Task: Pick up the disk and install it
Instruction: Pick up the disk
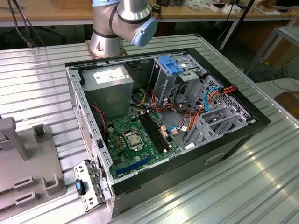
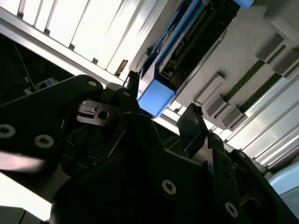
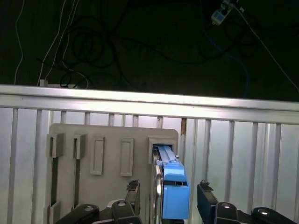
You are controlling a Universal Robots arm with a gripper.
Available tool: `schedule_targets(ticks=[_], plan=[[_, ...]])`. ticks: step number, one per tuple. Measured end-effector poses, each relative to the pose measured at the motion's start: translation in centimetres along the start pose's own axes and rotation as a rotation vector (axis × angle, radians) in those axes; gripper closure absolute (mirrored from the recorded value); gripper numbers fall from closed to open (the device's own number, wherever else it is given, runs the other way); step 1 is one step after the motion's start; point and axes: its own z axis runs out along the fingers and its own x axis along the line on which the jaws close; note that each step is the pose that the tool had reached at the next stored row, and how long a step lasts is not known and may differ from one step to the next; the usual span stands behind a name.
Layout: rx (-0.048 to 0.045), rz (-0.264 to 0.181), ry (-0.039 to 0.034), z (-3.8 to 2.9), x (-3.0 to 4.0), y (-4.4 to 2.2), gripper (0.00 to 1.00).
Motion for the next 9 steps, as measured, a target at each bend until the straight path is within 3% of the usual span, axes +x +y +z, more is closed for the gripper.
schedule_targets(ticks=[3, 9], plan=[[-0.0078, 0.006, -0.0006, 0.51, -0.16, -0.02, 0.40], [-0.0087, 0.006, -0.0025, 1.45, -0.04, -0.20, 0.42]])
